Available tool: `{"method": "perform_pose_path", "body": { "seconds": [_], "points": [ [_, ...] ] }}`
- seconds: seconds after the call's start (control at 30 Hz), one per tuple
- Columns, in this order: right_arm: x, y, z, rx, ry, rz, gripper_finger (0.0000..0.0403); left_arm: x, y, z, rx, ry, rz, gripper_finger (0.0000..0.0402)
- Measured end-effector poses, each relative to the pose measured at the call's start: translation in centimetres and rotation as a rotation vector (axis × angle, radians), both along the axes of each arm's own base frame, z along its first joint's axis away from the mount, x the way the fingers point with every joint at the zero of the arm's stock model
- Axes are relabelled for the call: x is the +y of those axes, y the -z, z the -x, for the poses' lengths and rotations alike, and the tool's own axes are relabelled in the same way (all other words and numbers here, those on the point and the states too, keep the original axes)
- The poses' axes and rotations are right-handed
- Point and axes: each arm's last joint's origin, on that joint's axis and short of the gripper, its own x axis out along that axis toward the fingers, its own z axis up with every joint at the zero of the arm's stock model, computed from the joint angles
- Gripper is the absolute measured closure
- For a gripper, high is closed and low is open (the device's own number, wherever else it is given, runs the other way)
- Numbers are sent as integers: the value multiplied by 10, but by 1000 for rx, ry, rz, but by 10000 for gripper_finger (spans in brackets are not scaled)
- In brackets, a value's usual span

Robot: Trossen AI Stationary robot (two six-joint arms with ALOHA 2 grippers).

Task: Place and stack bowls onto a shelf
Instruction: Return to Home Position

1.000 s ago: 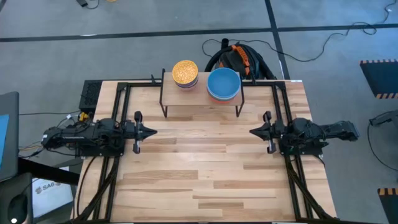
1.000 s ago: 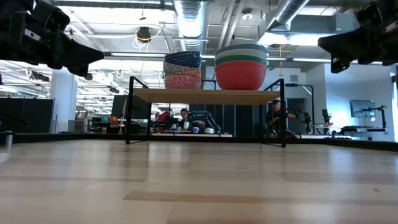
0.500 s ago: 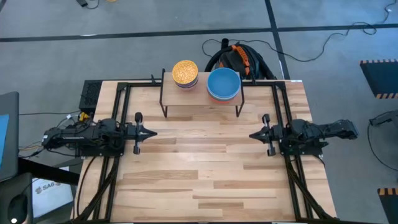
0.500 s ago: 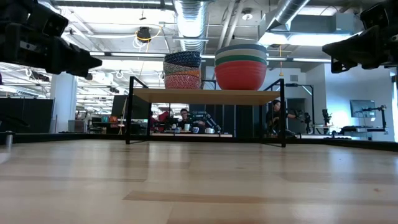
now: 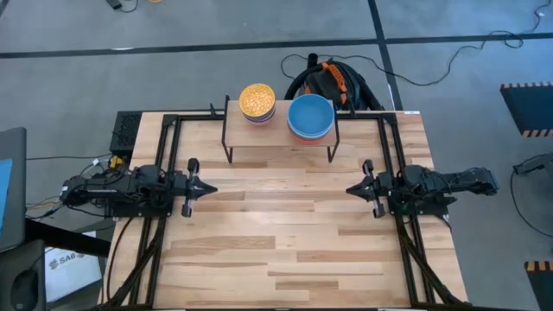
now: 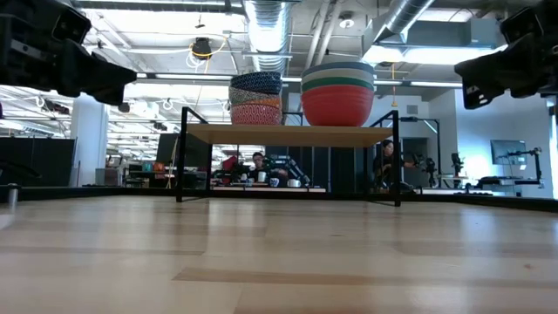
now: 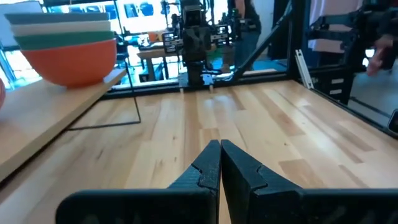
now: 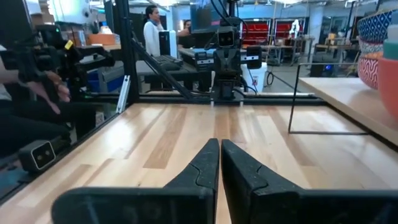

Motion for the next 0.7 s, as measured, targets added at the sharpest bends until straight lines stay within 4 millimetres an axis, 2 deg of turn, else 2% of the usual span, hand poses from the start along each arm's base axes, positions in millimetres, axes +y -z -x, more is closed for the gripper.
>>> {"method": "perform_pose_path", "body": {
  "seconds": [0.2,0.7],
  "points": [
    [0,0,0,2,1,-15,357,1,1,0,7,-46,65,401],
    [0,0,0,3,0,-16,355,2,1,0,6,-68,66,401]
  ]
}}
